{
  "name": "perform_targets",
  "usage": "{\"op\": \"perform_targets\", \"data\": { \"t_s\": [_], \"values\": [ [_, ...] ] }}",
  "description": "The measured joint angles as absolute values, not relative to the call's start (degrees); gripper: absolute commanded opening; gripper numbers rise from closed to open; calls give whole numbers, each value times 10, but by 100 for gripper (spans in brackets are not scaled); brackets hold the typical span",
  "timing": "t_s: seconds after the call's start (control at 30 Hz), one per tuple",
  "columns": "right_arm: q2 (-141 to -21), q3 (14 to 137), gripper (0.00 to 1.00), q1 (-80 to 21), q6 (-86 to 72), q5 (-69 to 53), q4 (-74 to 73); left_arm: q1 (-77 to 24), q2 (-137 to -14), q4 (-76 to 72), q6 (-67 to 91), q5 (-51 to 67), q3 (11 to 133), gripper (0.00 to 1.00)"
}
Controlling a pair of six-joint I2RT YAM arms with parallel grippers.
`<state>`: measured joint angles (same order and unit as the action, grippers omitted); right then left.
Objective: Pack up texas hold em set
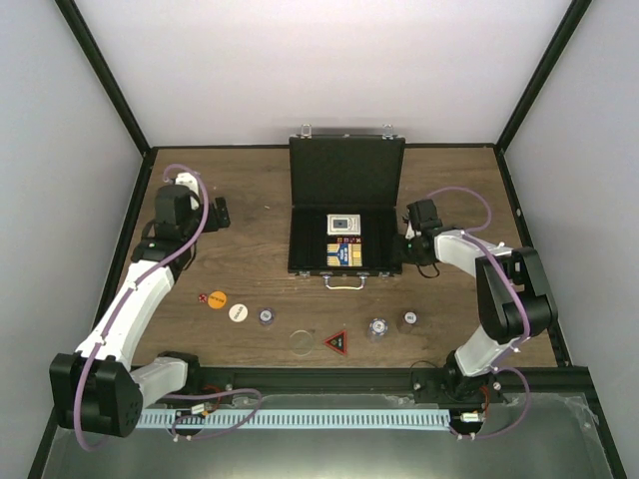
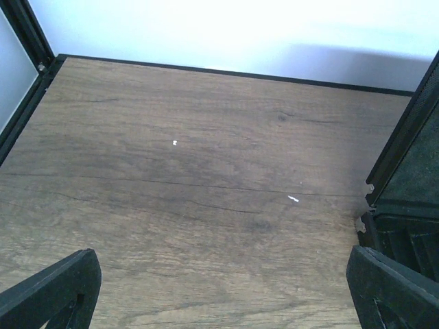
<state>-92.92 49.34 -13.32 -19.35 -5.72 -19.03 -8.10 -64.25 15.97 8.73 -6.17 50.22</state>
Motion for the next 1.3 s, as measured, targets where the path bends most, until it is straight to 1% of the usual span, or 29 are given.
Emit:
{"op": "perform_targets", "data": {
  "t_s": [0.07,0.1,0.27,0.33,0.47,0.63,0.83,1.0,1.1,1.3],
  "values": [
    [-927,494,75,-133,-194,-57,-208,-83,-642,160,87,-62,502,100],
    [-923,494,78,-133,-194,-57,-218,-85,-642,160,87,-62,502,100],
    [-862,498,91,-133,-204,-65,-264,-90,-640,160,87,-66,502,100],
    [-827,498,94,-133,-214,-70,-282,-91,-636,160,87,-67,502,100],
    [-769,494,95,-133,-240,-75,-326,-92,-628,160,87,-73,502,100],
    [-701,460,92,-146,-278,-73,-381,-93,-623,161,88,-74,502,100],
    [-692,453,89,-195,-338,-58,-431,-95,-615,161,87,-74,502,100],
    [-672,412,86,-243,-397,-55,-454,-99,-615,161,88,-74,502,100],
    [-654,397,86,-250,-418,-55,-478,-102,-615,161,88,-73,502,100],
    [-629,390,77,-250,-438,-48,-510,-109,-615,161,88,-72,502,100]
  ]
}}
